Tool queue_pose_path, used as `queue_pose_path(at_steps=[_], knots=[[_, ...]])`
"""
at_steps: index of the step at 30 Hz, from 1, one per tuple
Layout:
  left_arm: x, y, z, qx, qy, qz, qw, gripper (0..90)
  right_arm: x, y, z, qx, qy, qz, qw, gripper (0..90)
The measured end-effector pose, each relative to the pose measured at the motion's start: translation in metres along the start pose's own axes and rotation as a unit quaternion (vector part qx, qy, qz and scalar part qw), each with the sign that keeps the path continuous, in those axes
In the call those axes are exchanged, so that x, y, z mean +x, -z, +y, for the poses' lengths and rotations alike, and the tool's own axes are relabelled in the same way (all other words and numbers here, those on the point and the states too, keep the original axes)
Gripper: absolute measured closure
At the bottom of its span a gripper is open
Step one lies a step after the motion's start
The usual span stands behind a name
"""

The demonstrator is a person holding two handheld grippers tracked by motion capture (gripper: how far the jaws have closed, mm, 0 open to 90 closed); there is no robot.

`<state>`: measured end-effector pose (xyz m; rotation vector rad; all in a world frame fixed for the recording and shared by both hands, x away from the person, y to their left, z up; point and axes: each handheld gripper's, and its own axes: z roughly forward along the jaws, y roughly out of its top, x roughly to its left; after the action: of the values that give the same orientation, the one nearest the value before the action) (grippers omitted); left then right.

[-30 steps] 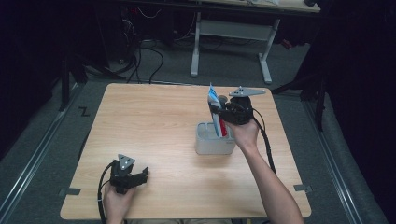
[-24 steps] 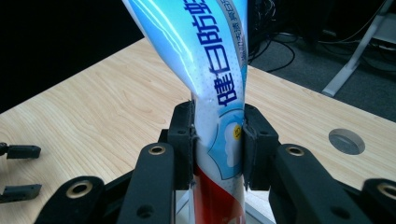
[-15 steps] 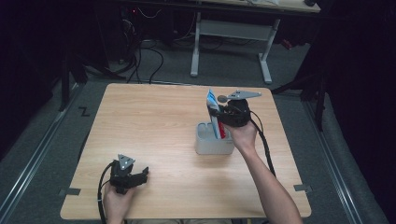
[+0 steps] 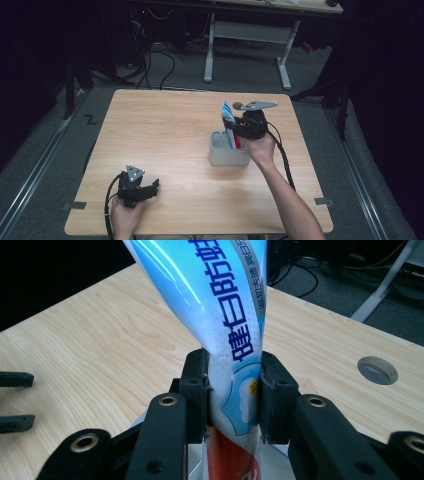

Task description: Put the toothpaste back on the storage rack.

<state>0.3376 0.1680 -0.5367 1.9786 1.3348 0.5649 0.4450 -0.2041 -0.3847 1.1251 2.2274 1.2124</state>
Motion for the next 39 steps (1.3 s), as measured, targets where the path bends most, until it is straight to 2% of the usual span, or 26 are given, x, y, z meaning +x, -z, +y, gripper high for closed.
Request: queue_pose_path(at_steps=[6,15,23,29,39], knots=[[0.000,0.000,0.000,0.000,0.000,0.000,1.0000,21.5,0.003,-0.002,-0.003,0.006,0.008,0.000,1.0000,69.3],[0.000,0.000,0.000,0.000,0.000,0.001,1.0000,21.5,-0.001,-0.003,-0.013,0.018,-0.003,-0.002,0.9998,69.2],[0.000,0.000,0.000,0.000,0.000,0.000,1.0000,21.5,0.000,-0.004,-0.015,0.025,0.004,0.000,0.9997,68.9],[0.000,0.000,0.000,0.000,0.000,0.000,1.0000,21.5,0.005,-0.009,-0.018,0.040,0.026,-0.003,0.9989,68.5],[0.000,0.000,0.000,0.000,0.001,0.000,1.0000,21.5,0.007,-0.015,-0.023,0.053,0.025,0.001,0.9983,68.3]])
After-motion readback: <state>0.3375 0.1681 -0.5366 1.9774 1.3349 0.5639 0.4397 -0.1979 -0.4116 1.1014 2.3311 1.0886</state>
